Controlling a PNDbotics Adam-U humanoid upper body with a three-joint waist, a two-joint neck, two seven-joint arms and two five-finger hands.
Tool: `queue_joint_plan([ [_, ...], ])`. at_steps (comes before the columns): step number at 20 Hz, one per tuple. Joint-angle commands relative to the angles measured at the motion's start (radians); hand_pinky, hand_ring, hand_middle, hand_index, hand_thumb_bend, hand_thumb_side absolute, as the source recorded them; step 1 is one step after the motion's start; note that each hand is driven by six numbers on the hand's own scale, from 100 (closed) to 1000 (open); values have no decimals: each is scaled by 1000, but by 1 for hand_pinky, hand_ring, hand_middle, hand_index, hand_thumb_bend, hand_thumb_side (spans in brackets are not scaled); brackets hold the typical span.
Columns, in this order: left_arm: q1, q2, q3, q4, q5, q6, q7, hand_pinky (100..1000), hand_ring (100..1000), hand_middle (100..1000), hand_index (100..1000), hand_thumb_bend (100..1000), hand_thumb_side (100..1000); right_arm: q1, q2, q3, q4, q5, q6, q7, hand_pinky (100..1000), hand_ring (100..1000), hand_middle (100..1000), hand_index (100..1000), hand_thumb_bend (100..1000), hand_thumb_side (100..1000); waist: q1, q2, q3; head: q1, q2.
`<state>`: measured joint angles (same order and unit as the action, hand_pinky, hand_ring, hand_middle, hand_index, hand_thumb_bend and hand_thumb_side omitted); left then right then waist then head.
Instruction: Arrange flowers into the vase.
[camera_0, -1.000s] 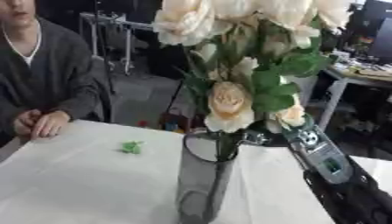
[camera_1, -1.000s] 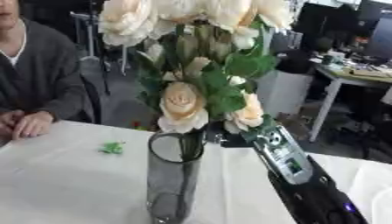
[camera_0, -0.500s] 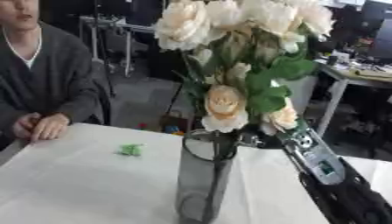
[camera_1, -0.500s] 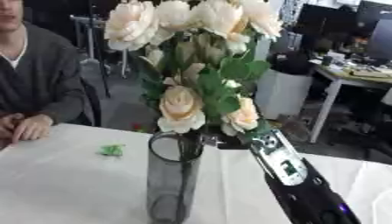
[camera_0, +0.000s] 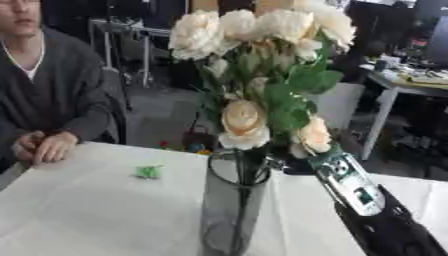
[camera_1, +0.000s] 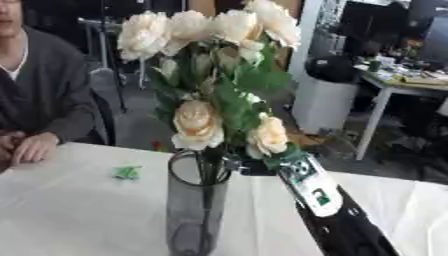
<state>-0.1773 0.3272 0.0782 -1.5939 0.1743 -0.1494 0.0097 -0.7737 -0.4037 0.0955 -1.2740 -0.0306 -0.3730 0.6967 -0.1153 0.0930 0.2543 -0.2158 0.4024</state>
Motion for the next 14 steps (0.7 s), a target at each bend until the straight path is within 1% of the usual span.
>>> queue_joint_plan([
  [1, -15, 8, 1, -13, 2, -1, -2, 788, 782, 741, 794, 1000, 762, -13, -10, -18, -16, -3, -2, -14, 1000, 1000, 993, 986, 290, 817, 11, -7, 1, -4, -11],
  [3, -16, 7, 0, -11, 2, -1, -2, 788, 781, 740, 794, 1000, 762, -11, -9, -17, -23, -9, -1, -12, 1000, 1000, 993, 986, 314, 817, 11, -6, 1, -5, -12],
  [4, -16, 7, 1, -11, 2, -1, -2, 788, 781, 740, 794, 1000, 762, -11, -8, -16, -27, -14, -1, -6, 1000, 1000, 997, 990, 342, 810, 11, -6, 1, -6, -13],
  [6, -17, 6, 1, -11, 2, -1, -2, 788, 781, 740, 793, 1000, 762, -10, -10, -11, -39, -27, -3, 20, 1000, 1000, 1000, 998, 360, 802, 11, -5, 1, -7, -15],
  [10, -19, 4, 0, -11, 2, -1, -2, 788, 781, 740, 793, 1000, 762, -5, -19, -9, -63, -54, -3, 100, 1000, 1000, 1000, 1000, 362, 807, 13, -3, 2, -10, -16],
  [14, -20, -1, 0, -11, 4, -1, -3, 788, 780, 739, 793, 1000, 761, 11, -25, -20, -79, -92, 9, 139, 1000, 1000, 1000, 1000, 355, 812, 19, 0, 6, -13, -17],
])
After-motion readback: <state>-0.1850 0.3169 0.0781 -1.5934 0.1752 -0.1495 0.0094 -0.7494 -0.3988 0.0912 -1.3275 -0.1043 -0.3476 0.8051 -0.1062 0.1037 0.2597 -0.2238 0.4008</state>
